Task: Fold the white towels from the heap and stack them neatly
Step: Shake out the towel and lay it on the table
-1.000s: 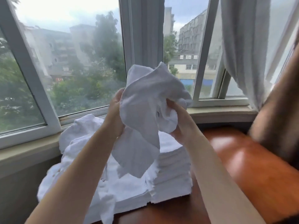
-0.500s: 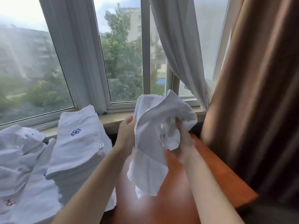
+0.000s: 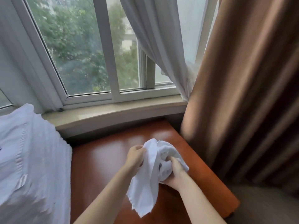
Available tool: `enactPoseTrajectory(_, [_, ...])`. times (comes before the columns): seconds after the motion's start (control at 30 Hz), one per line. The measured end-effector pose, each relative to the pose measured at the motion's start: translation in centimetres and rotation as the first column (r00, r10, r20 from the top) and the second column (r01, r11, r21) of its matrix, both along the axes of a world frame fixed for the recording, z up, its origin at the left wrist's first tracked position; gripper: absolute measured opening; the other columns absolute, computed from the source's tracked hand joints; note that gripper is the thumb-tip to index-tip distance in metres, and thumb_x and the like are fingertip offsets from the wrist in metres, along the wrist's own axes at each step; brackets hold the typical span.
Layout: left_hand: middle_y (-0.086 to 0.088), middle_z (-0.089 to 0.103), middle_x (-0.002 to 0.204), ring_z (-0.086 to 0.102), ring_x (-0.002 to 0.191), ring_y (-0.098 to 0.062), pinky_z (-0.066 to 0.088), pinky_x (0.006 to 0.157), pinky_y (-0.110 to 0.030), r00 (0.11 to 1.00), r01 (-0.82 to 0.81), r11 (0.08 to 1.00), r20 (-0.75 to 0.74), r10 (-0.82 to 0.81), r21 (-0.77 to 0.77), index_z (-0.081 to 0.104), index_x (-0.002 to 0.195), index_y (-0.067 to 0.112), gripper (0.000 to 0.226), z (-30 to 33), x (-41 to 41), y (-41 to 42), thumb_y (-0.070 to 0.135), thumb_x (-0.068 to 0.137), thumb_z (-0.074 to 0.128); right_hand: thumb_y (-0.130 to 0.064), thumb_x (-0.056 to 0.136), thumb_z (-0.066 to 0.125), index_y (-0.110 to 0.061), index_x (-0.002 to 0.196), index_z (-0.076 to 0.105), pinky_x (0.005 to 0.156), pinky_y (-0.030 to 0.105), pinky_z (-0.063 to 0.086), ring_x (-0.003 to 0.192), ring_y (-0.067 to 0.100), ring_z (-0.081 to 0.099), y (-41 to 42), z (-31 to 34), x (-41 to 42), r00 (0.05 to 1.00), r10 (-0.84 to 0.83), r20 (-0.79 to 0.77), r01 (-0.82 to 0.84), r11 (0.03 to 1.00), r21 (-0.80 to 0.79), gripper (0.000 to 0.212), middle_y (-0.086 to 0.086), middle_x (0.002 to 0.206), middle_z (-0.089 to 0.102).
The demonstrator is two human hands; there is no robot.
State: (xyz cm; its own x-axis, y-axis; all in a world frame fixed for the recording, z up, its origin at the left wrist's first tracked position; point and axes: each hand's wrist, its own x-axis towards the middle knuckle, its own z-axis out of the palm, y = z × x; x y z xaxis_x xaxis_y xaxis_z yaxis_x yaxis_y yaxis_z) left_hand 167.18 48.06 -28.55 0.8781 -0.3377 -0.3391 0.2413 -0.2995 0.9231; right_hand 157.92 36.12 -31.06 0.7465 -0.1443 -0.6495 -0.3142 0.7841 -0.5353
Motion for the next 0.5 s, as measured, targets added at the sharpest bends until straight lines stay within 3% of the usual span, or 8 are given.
enactPoseTrajectory(0.17, [-0.011,0.039,0.077,0.034,0.065,-0.021,0.024,0.051,-0.026,0.997,-0.066,0.997,-0.037,0.068,0.041,0.054,0.087,0.013,0.02,-1.6,1.4,-3.8,-0.001,0.078,0.042,-0.039,0.093,0.052,-0.005,0.125,0.06,0.101,0.054,0.045,0.112,0.042,0.061,-4.2,-1.2,2.0,0.997,0.037,-0.074,-0.039,0.999,-0.021,0.047,0.025,0.116,0.066])
enactPoseTrajectory(0.33, [-0.01,0.039,0.073,0.031,0.059,-0.018,0.022,0.052,-0.025,0.975,-0.183,0.98,-0.112,0.191,0.078,0.051,0.088,0.008,0.015,-3.7,0.1,-7.6,-0.003,0.083,0.043,-0.033,0.092,0.053,-0.003,0.112,0.064,0.07,0.044,0.058,0.091,0.037,0.067,-9.6,-3.2,2.8,0.961,0.165,-0.222,-0.194,0.975,-0.112,0.038,0.02,0.096,0.072])
enactPoseTrajectory(0.5, [-0.004,0.032,0.067,0.025,0.055,-0.016,0.018,0.05,-0.025,0.932,-0.327,0.937,-0.125,0.341,0.125,0.044,0.084,0.01,0.013,-4.1,-3.1,-11.7,-0.004,0.085,0.041,-0.032,0.085,0.062,-0.007,0.108,0.067,0.077,0.054,0.057,0.089,0.041,0.07,-15.1,-3.2,2.3,0.89,0.353,-0.289,-0.405,0.903,-0.144,0.034,0.022,0.093,0.073])
